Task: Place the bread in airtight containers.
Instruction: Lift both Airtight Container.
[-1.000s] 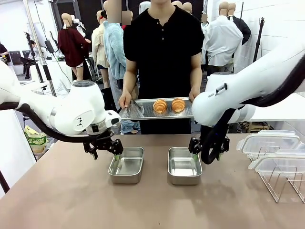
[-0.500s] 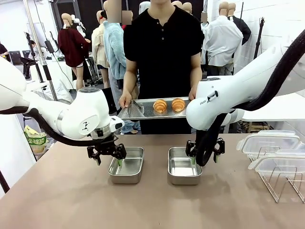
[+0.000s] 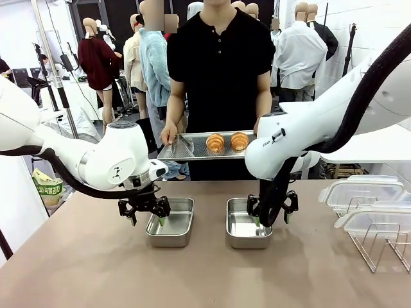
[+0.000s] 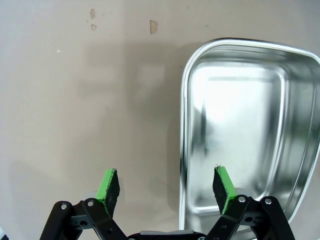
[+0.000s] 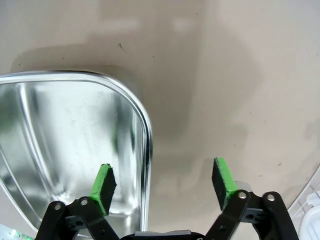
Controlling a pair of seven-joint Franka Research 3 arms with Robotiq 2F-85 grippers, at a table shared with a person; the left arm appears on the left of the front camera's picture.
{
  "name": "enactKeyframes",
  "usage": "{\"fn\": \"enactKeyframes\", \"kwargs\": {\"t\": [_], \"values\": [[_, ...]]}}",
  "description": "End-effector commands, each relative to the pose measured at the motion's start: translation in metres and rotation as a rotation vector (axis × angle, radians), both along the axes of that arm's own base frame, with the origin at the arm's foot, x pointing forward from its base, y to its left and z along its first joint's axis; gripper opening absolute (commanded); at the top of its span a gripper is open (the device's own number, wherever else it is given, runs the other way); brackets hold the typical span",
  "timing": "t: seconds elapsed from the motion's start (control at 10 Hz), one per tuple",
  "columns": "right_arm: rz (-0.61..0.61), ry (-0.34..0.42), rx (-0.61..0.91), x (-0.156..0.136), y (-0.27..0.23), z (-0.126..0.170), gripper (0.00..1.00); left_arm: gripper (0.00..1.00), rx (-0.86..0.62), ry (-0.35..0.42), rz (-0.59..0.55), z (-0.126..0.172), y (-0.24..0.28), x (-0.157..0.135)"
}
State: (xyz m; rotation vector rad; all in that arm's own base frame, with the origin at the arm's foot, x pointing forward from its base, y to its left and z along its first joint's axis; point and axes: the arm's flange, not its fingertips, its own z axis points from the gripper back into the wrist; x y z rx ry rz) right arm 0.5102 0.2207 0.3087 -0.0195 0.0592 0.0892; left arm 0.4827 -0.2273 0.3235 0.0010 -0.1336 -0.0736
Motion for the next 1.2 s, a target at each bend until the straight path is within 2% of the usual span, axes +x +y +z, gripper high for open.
{"fn": "enactKeyframes", "kwargs": {"t": [0.0,0.4,0.5,1.1], "values": [[-0.011,0.002,-0.050,0.0045,0.0027,0.0035,0.70,0.74,0.014,0.000,0.023,0.0013,-0.0079,0.0037],[-0.023,0.002,-0.052,0.0061,0.0016,0.0049,0.00,0.15,0.038,0.002,0.030,0.0001,-0.0086,0.0049],[-0.023,0.005,-0.053,0.0064,0.0014,0.0044,0.00,0.00,0.039,-0.001,0.030,0.0000,-0.0089,0.0047],[-0.023,0.006,-0.056,0.0071,0.0031,0.0042,0.00,0.00,0.047,0.012,0.019,0.0006,-0.0078,0.0030]]}}
